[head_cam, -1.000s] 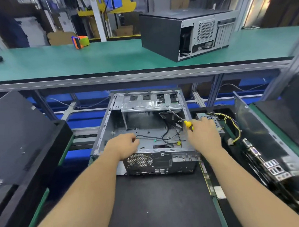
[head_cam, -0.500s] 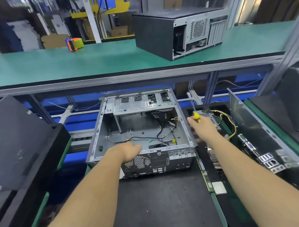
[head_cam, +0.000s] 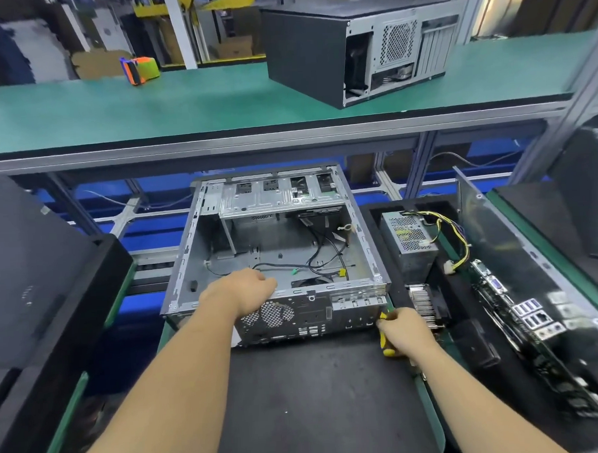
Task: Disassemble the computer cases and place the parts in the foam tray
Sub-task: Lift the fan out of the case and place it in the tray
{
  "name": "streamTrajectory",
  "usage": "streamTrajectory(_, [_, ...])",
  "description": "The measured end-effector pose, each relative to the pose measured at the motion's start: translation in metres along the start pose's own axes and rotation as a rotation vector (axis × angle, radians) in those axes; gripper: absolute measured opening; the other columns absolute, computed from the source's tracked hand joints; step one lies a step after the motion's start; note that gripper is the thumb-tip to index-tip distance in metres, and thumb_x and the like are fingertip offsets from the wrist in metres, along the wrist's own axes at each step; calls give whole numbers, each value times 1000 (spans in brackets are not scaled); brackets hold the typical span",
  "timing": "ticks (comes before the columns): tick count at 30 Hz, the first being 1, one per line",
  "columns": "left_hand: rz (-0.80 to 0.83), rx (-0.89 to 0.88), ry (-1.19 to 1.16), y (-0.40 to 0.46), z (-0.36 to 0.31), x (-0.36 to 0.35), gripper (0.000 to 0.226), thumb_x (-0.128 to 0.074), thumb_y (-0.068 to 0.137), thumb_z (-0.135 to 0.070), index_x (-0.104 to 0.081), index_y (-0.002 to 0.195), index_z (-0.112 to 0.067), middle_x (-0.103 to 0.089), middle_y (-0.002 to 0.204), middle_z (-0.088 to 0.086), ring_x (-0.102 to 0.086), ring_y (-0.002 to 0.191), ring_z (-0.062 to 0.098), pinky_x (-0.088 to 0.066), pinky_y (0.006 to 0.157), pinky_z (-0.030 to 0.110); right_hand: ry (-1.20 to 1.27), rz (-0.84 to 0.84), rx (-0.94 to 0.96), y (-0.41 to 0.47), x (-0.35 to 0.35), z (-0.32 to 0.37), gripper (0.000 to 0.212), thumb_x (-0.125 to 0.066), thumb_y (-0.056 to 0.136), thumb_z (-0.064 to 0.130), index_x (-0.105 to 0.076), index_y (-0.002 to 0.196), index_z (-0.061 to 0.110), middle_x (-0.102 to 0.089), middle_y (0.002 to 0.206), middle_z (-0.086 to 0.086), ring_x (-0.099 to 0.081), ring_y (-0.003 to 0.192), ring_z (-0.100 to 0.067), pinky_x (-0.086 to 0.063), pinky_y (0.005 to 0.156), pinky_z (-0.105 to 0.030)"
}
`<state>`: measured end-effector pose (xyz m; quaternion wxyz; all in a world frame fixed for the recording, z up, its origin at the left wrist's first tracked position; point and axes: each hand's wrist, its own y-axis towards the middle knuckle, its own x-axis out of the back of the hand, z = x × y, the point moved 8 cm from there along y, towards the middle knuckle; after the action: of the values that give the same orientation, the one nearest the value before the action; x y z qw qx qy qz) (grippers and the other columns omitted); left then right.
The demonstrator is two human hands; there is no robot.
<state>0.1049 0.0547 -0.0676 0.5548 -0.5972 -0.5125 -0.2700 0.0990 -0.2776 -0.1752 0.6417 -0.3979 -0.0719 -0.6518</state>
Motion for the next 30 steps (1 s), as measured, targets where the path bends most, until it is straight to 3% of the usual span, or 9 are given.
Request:
streamTrajectory(5, [2, -3, -10, -2, 0, 0, 27, -35, 88, -43, -48, 73, -24, -63, 88, -3, -60, 85, 20, -41, 72, 32, -81, -8, -7, 7, 5, 2, 20, -54, 90, 21, -68, 85, 7, -61, 43, 4, -58, 42, -18, -54, 46, -30])
streamTrajectory(9, [6, -8, -26, -3, 0, 1, 28, -36, 87, -43, -53, 76, -23, -65, 89, -2, -61, 86, 20, -44, 76, 32, -63, 2, 13, 12, 9, 3, 6, -55, 94, 19, -60, 96, 19, -66, 66, -5, -61, 61, -25, -48, 45, -27])
streamTrajectory(12, [14, -10, -27, -3, -1, 0, 29, -36, 87, -43, -55, 78, -23, -66, 91, -2, -62, 88, 21, -47, 80, 34, -70, 17, 6, 15, 11, 3, 11, -54, 95, 20, -62, 101, 17, -68, 80, -10, -68, 74, -32, -51, 47, -29])
streamTrajectory(16, [21, -7, -34, -2, 0, 1, 29, -37, 87, -44, -56, 78, -24, -66, 91, -2, -62, 88, 20, -47, 79, 33, 20, 57, -63, 20, 9, 1, 18, -49, 98, 18, -62, 108, 10, -60, 75, -9, -53, 58, -26, -39, 45, -25])
streamTrajectory(19, [21, -5, -39, -2, 0, 1, 32, -36, 87, -45, -59, 83, -23, -65, 93, -3, -61, 90, 19, -46, 78, 33, 77, 93, -78, 17, 10, 5, 18, -48, 98, 15, -62, 107, 8, -56, 75, -12, -50, 60, -25, -38, 53, -29])
streamTrajectory(23, [94, -5, -72, 1, -1, -4, 27, -38, 89, -43, -58, 91, -25, -63, 104, -3, -60, 99, 22, -47, 89, 37, 24, -266, 99, 4, 61, 49, 25, -53, 95, 14, -72, 111, 12, -71, 109, -9, -59, 91, -23, -43, 80, -30])
streamTrajectory(26, [144, -38, -38, 9, -13, 1, 18, -43, 94, -33, -56, 92, -20, -60, 107, 3, -58, 106, 27, -47, 97, 39, 247, -562, 388, -27, 101, 119, 25, -50, 92, 11, -70, 97, 24, -68, 90, 11, -57, 78, -1, -48, 73, -30])
streamTrajectory(28, [15, -64, -41, 17, -31, 12, 17, -43, 96, -32, -52, 86, -22, -59, 99, 2, -59, 102, 29, -48, 90, 37, 228, -528, 660, -44, 95, 182, 24, -49, 89, 14, -67, 90, 31, -63, 81, 20, -57, 75, 6, -45, 66, -16])
streamTrajectory(30, [-107, -57, -67, 21, -47, 15, 20, -41, 97, -34, -54, 88, -21, -61, 97, 2, -58, 93, 29, -46, 78, 36, 10, -234, 819, -38, 52, 237, 25, -51, 89, 17, -72, 94, 29, -66, 85, 20, -58, 72, 4, -41, 64, -12])
